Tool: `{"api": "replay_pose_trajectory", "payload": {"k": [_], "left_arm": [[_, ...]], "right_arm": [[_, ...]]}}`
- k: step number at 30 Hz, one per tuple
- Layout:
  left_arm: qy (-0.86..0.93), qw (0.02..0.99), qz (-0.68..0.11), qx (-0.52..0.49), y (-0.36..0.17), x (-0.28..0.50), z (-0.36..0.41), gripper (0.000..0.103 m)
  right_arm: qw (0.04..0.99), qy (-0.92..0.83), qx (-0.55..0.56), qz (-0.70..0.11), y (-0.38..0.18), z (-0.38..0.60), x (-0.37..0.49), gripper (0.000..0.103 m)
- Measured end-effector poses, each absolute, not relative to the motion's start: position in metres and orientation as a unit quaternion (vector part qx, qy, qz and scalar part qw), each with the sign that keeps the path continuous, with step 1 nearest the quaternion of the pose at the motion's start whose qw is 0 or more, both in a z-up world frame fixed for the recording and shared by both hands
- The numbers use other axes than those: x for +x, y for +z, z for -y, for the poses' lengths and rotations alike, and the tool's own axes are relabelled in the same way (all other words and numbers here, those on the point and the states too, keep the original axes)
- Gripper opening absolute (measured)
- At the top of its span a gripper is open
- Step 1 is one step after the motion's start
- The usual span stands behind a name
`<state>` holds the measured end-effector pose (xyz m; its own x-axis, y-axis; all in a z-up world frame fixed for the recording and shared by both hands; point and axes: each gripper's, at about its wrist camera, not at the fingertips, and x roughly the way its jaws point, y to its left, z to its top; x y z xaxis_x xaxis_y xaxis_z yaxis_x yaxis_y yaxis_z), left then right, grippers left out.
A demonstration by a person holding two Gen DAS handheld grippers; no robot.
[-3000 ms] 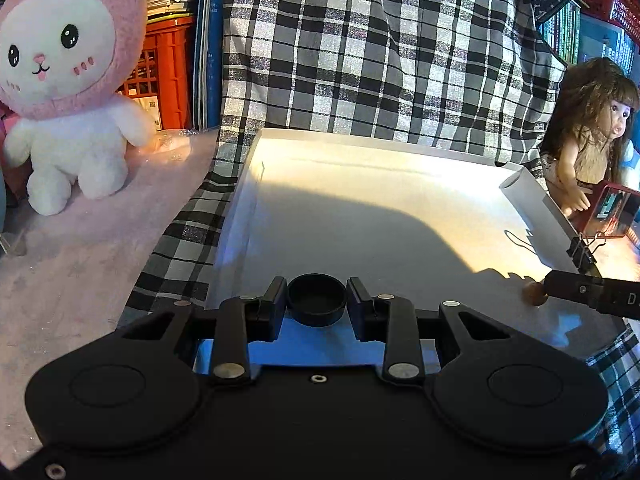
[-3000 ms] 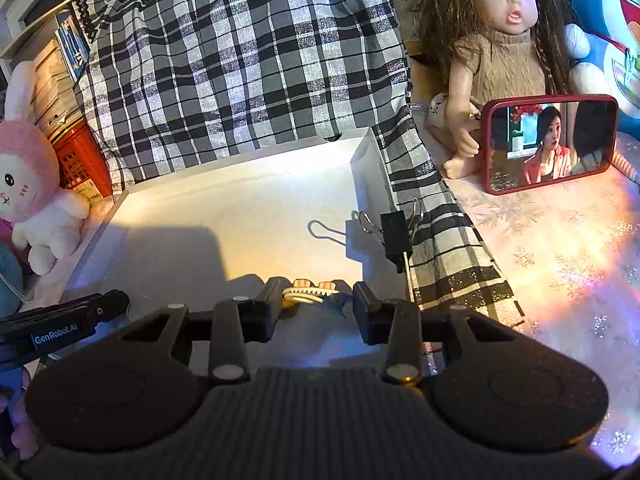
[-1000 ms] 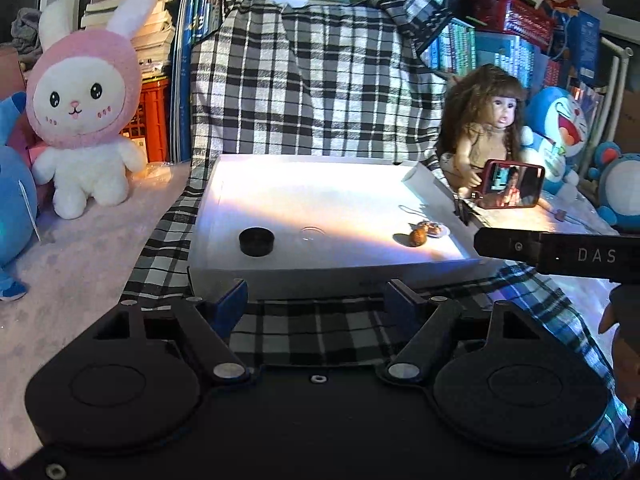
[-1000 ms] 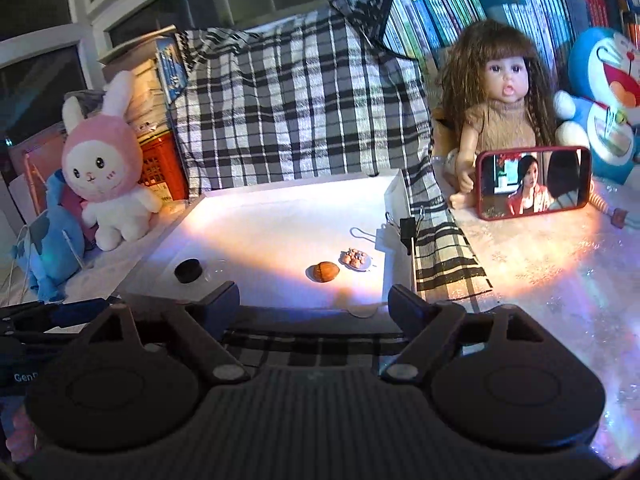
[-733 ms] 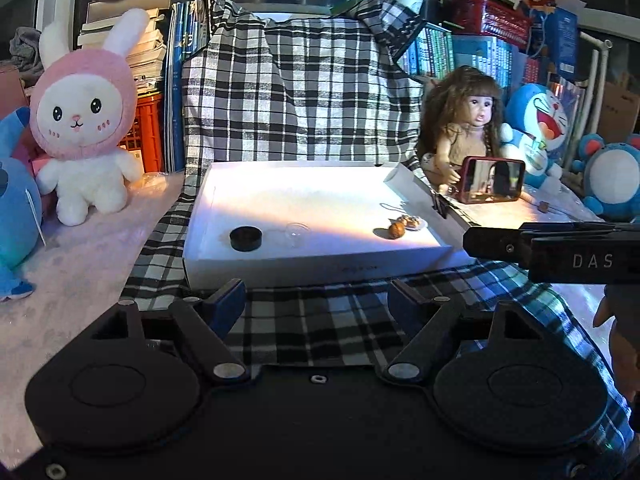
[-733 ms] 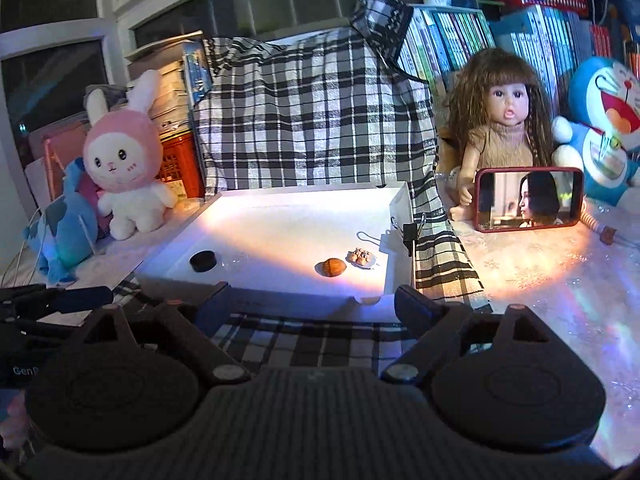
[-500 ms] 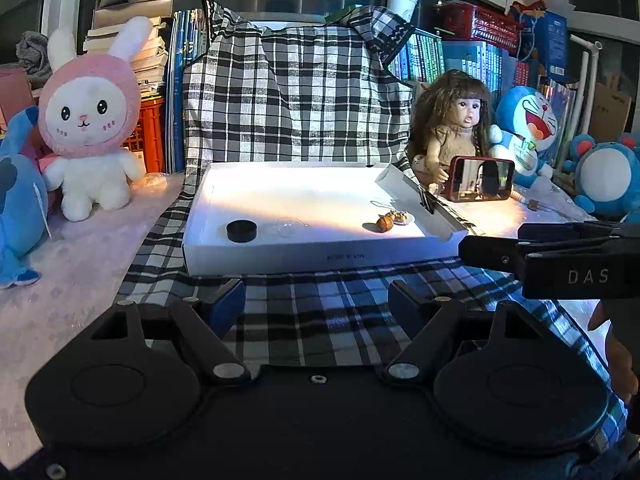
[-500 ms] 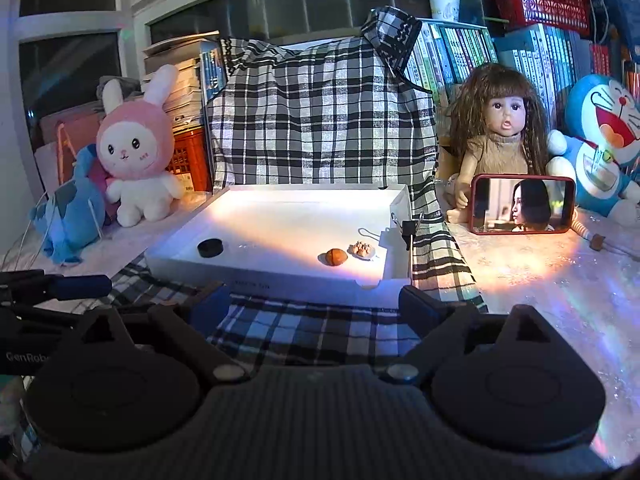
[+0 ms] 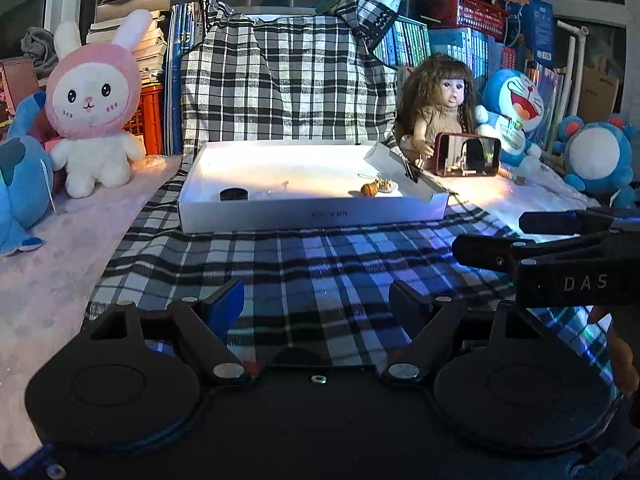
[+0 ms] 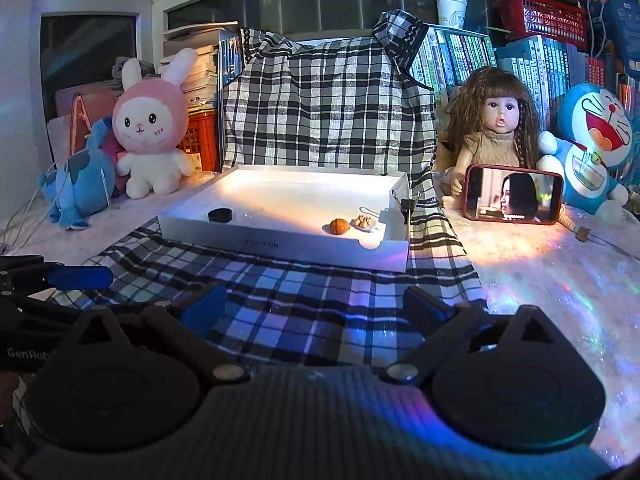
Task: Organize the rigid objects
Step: 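Withdraw both tools from the tray back toward the items on the cloth, then grasp another blue hair clip with the right tool while the left tool grasps a black round cap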
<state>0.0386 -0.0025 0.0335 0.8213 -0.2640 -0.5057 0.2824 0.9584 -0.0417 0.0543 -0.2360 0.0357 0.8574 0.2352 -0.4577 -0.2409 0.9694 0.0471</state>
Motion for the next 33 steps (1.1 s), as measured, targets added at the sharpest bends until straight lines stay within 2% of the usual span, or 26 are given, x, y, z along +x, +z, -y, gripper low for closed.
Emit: {"api": "replay_pose_trajectory", "payload": {"k": [28,33], "left_arm": [[-0.128,0.954,-0.271,0.023,0.01,0.002,-0.007,0.078],[-0.12,0.956,-0.269,0.019,0.01,-0.003,-0.013,0.071]], "right_arm": [[0.965,0.103,-0.051,-0.235,0.014,0.238,0.009,0.1],[0.966,0.103,-0.052,-0.232,0.013,0.242,0.002,0.1]]}}
